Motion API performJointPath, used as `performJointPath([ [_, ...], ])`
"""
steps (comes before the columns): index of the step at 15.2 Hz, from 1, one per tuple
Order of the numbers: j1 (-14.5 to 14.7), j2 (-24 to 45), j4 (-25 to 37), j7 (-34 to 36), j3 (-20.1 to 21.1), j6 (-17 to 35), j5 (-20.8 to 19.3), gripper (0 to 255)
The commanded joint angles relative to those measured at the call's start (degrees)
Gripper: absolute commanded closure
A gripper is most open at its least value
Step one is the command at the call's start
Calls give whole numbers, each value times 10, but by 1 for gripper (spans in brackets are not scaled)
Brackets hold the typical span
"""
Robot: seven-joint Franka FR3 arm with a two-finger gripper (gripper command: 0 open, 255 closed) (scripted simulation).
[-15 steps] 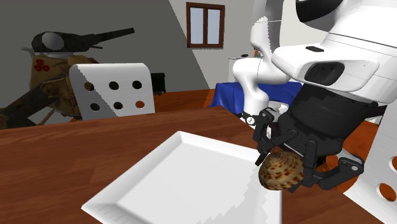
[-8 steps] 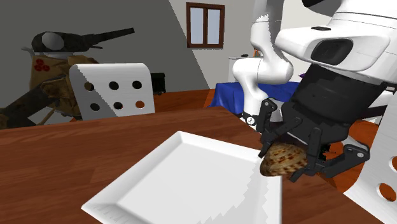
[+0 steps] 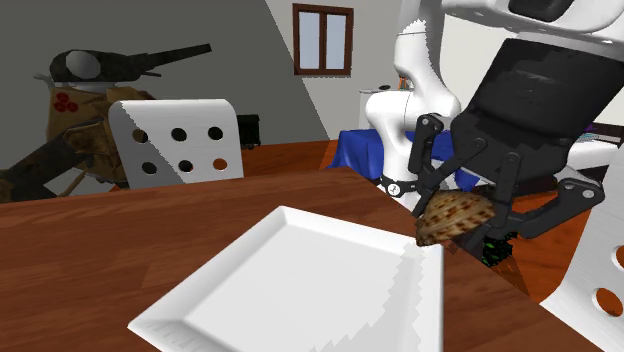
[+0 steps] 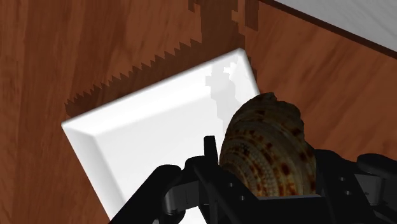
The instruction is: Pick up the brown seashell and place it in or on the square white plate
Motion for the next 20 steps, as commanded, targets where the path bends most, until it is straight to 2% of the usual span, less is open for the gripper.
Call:
performJointPath([
  [1,0,-4,11,-5,0,-14,3,255],
  [4,0,-9,27,-11,1,-35,6,255],
  [14,-59,59,120,-120,-54,-33,-30,255],
  [20,-61,69,95,-112,-56,1,-36,255],
])
